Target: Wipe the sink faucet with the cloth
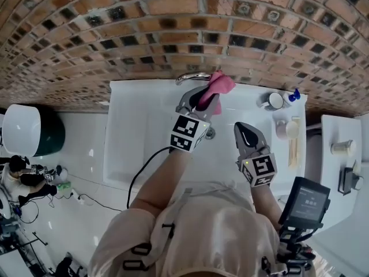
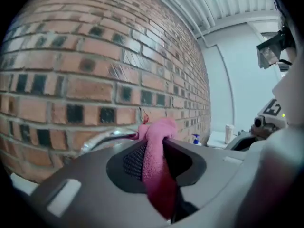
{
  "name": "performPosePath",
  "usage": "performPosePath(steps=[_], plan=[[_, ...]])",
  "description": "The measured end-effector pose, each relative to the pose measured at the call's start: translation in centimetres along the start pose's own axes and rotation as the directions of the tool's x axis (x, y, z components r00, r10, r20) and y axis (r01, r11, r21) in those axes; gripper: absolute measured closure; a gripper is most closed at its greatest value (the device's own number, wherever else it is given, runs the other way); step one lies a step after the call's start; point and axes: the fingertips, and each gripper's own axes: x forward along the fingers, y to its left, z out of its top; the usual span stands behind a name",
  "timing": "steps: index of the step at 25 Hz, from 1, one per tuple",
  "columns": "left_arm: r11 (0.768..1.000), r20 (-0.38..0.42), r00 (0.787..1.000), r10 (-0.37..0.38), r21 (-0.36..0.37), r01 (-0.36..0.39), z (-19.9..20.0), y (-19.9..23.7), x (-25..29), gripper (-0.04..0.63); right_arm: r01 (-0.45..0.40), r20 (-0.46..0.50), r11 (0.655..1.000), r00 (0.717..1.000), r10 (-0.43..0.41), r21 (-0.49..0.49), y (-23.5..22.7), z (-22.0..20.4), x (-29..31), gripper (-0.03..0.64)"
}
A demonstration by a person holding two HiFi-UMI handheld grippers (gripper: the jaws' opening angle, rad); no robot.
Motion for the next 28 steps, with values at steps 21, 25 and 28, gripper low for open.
performPosePath(steps=[21, 25, 28], plan=[[0.955, 0.118, 0.961, 0.251, -0.191, -0.226, 2.5, 11.1, -5.7, 0.503, -0.087, 0.002, 0.994, 0.996, 0.087, -0.073, 4.4, 2.3, 3.1, 0.627], [0.98, 0.141, 0.975, 0.17, -0.129, -0.152, 3.9, 8.2, -3.6, 0.503, -0.073, 0.017, 0.995, 0.997, 0.074, -0.073, 4.3, 2.3, 2.9, 0.627], [0.99, 0.147, 0.981, 0.126, -0.078, -0.115, 4.4, 6.7, -2.0, 0.503, -0.063, 0.037, 0.994, 0.997, 0.066, -0.095, 4.0, 2.8, 2.8, 0.627]])
